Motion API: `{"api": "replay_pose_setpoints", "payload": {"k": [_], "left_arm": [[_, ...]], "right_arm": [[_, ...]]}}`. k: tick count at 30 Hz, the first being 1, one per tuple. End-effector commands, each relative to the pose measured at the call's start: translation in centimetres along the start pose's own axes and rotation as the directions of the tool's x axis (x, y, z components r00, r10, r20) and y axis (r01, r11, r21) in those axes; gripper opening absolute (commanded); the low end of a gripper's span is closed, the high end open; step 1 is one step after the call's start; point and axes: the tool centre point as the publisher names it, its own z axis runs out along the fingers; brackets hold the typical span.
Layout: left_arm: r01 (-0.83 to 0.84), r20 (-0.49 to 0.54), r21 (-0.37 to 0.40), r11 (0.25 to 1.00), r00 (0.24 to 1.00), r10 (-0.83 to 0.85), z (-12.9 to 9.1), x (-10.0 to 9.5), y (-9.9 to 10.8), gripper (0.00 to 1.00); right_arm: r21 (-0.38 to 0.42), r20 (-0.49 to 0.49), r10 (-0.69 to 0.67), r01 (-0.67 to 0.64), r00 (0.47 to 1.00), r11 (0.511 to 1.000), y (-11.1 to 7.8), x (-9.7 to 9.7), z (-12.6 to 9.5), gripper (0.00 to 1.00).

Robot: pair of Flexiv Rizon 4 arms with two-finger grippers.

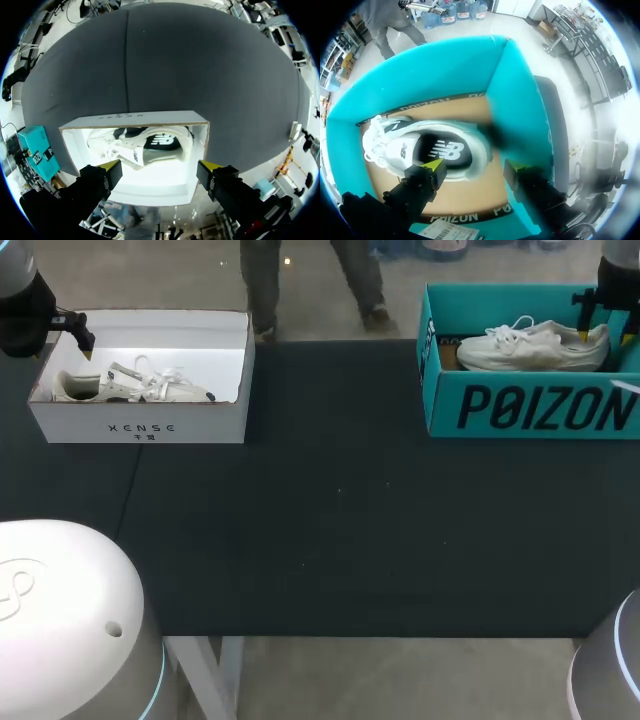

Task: Take the shoe out of the shoebox, open the shoe tongue, remove and reinsert the insole, then place the shoe into the shoebox

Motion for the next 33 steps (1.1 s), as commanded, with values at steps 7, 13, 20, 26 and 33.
{"api": "replay_pose_setpoints", "payload": {"k": [7,13,20,26,33], "left_arm": [[-0.001,-0.002,-0.002,1.0,1.0,0.001,0.0,0.0,-0.1,1.0],[-0.001,-0.002,-0.002,1.0,1.0,0.001,0.0,0.0,-0.1,1.0],[-0.001,-0.002,-0.002,1.0,1.0,0.001,0.0,0.0,-0.1,1.0],[-0.001,-0.002,-0.002,1.0,1.0,0.001,0.0,0.0,-0.1,1.0],[-0.001,-0.002,-0.002,1.0,1.0,0.001,0.0,0.0,-0.1,1.0]], "right_arm": [[0.002,-0.007,-0.007,0.007,1.0,1.0,1.0,0.1,0.3,0.74],[0.0,-0.008,-0.008,0.008,1.0,1.0,1.4,0.1,0.3,0.77],[0.001,-0.009,-0.012,0.012,1.0,1.0,1.8,0.1,0.5,0.75],[0.002,-0.007,-0.015,0.015,1.0,1.0,2.0,0.1,0.6,0.27],[-0.003,0.0,-0.019,0.019,1.0,1.0,2.1,0.2,0.6,0.0]]}}
